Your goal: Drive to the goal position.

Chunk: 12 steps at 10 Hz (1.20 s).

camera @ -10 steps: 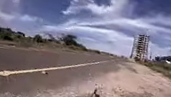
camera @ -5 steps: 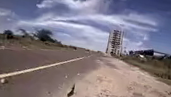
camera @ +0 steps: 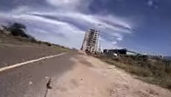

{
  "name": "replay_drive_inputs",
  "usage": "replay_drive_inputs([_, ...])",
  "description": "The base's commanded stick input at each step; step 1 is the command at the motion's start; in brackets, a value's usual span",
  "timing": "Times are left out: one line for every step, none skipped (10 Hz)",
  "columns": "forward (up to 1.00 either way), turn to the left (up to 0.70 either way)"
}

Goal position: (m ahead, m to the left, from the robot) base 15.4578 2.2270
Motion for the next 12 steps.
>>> replay_drive_inputs([1.00,0.00])
replay_drive_inputs([1.00,0.00])
replay_drive_inputs([1.00,0.00])
replay_drive_inputs([1.00,0.00])
replay_drive_inputs([1.00,0.00])
replay_drive_inputs([1.00,0.00])
replay_drive_inputs([1.00,0.00])
replay_drive_inputs([1.00,0.00])
replay_drive_inputs([1.00,0.00])
replay_drive_inputs([1.00,0.00])
replay_drive_inputs([1.00,0.00])
replay_drive_inputs([1.00,0.00])
